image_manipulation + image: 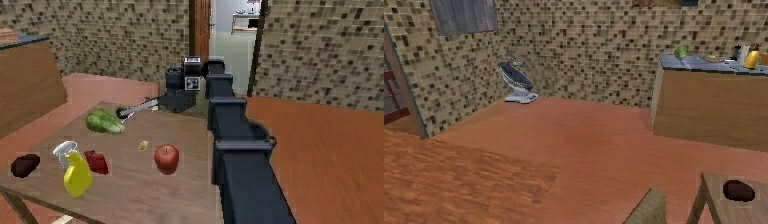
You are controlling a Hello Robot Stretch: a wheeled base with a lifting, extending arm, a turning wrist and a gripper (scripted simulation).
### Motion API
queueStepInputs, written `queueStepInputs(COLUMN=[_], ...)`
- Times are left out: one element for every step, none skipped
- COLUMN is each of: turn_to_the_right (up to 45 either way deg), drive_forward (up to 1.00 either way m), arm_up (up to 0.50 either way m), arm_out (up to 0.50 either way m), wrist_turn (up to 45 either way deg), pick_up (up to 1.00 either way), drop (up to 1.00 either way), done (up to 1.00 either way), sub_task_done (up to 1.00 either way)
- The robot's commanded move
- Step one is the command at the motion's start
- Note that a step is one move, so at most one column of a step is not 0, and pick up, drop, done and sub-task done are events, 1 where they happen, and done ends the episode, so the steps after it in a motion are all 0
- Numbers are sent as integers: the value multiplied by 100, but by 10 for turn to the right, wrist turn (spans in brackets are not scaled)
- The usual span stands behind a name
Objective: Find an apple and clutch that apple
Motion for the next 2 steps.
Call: queueStepInputs(turn_to_the_right=[0, 0], drive_forward=[0, 0], arm_up=[0, -28], arm_out=[0, 0], wrist_turn=[240, 0], pick_up=[0, 0], drop=[0, 0], done=[0, 0], sub_task_done=[0, 0])
